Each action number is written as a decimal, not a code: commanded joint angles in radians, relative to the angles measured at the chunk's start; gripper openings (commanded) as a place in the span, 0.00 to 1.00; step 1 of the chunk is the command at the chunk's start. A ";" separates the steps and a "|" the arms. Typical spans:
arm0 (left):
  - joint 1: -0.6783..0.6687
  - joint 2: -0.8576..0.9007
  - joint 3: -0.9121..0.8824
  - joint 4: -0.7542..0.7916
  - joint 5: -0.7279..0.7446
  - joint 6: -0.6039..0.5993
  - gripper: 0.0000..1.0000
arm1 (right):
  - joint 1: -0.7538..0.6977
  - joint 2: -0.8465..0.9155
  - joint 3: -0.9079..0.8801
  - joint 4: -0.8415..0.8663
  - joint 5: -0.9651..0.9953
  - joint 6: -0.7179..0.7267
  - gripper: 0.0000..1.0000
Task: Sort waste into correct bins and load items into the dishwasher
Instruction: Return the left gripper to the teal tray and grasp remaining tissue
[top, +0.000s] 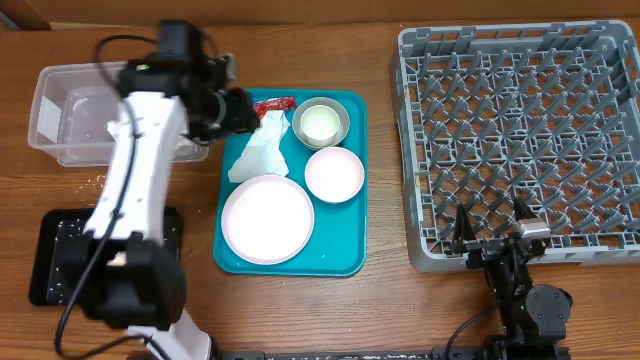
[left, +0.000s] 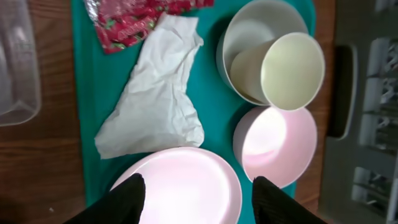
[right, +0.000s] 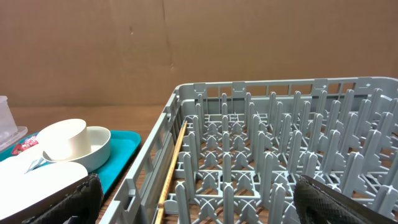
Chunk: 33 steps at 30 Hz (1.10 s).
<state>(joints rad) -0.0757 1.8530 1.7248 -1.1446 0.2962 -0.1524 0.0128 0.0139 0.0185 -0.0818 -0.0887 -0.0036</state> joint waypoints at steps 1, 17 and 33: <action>-0.046 0.077 0.010 0.018 -0.100 0.024 0.57 | -0.006 -0.011 -0.010 0.005 0.005 -0.001 1.00; -0.082 0.338 0.010 0.126 -0.225 -0.012 0.58 | -0.006 -0.011 -0.010 0.005 0.005 -0.001 1.00; -0.082 0.423 0.010 0.107 -0.217 -0.037 0.04 | -0.006 -0.011 -0.010 0.005 0.005 -0.001 1.00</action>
<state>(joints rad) -0.1558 2.2429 1.7252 -1.0245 0.0784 -0.1638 0.0128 0.0139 0.0185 -0.0822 -0.0887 -0.0032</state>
